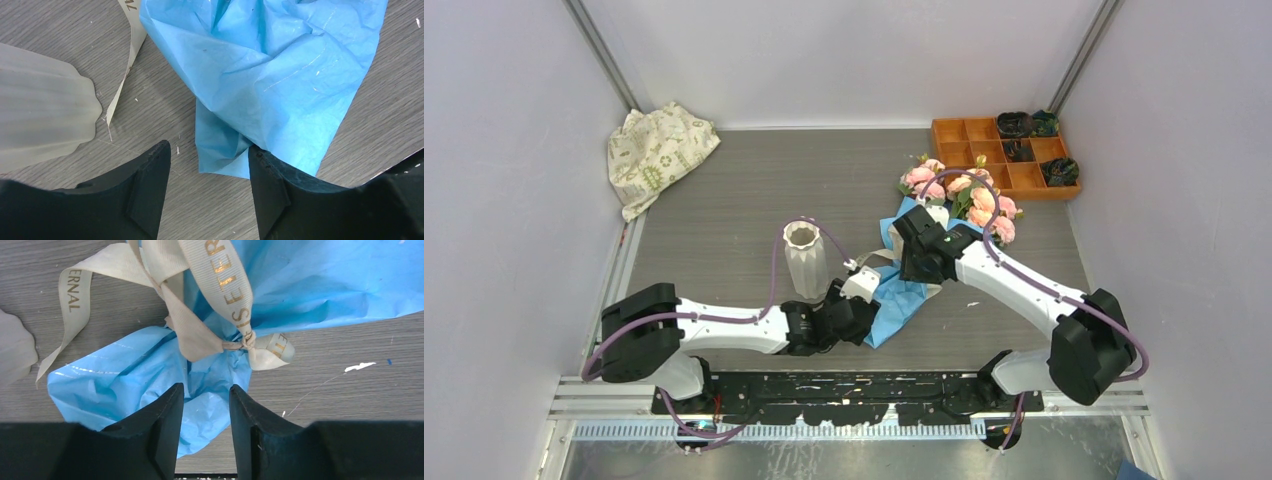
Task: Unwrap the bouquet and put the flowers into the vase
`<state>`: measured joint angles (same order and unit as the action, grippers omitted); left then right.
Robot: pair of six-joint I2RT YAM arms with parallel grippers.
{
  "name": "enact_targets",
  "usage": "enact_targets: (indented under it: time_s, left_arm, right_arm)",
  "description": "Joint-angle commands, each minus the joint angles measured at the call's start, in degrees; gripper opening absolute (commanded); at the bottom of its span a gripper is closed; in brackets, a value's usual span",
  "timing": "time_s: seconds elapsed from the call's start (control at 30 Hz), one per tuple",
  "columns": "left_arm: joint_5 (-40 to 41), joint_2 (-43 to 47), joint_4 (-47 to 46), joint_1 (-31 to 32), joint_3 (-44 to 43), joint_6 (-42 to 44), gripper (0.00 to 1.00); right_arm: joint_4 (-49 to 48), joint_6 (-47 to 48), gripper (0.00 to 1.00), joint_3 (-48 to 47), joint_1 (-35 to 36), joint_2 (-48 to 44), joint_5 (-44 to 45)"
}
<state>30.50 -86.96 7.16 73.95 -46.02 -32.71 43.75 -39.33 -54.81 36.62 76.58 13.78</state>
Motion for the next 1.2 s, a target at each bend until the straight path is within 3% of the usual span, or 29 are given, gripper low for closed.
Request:
enact_targets:
  time_s: [0.0,0.17,0.5,0.8,1.17]
  left_arm:
    - [0.4,3.1,-0.9,-0.4,-2.8,0.3,0.59]
    - [0.3,3.4,-0.7,-0.3,-3.8,0.8,0.59]
    - [-0.5,3.4,0.0,-0.3,-5.9,1.6,0.59]
    - [-0.3,3.7,0.1,-0.3,-5.6,1.5,0.59]
    - [0.2,5.0,0.2,-0.3,-4.5,1.5,0.59]
  right_arm:
    - [-0.9,0.0,0.45,-1.1,-0.1,0.9,5.3]
    - [1.1,-0.6,0.41,-0.2,-0.3,-2.3,7.6]
    - [-1.4,-2.8,0.32,3.1,-7.7,-2.0,2.5]
    - [-5.3,-3.3,0.33,0.7,-8.0,2.3,-1.3]
    - [-6.3,-8.0,0.34,0.5,-9.2,4.3,0.5]
